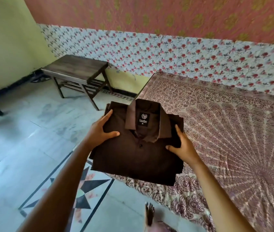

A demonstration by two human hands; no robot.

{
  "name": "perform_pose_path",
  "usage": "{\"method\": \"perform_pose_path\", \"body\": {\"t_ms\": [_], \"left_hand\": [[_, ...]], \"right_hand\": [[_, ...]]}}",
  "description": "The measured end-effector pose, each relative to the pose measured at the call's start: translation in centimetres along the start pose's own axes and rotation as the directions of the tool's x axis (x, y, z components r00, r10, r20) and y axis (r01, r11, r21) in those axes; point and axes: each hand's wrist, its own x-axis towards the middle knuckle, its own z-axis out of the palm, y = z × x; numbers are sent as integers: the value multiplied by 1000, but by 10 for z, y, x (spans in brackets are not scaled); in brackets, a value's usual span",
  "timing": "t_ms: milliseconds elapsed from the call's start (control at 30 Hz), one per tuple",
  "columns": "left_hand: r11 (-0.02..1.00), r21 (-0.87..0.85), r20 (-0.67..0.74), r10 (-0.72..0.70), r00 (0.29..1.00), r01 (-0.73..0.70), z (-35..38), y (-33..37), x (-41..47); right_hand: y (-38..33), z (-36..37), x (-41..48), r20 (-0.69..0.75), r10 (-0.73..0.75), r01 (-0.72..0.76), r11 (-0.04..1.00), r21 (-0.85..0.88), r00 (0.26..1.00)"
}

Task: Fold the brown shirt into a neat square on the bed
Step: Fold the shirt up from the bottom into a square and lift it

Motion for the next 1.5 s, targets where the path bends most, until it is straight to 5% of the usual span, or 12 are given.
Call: {"method": "perform_pose_path", "body": {"t_ms": [367,567,967,1133,1300,1500], "left_hand": [[968,88,299,-250,921,235,41,-157,65],[960,84,403,-279,872,268,69,-226,103],[990,-5,453,-121,883,138,183,-339,202],[950,310,449,-132,883,-15,198,-359,189],[903,427,221,-59,974,-42,210,-334,156],[893,418,400,-17,916,-165,243,-331,111]], "right_hand": [[62,147,69,141,350,-356,934,19,926],[84,201,101,102,442,-438,897,-65,891],[163,249,182,-55,506,-508,846,-160,861],[181,268,181,-104,533,-539,796,-275,840],[167,311,168,-493,351,-586,650,-484,796],[173,367,147,-424,414,-588,651,-480,805]]}}
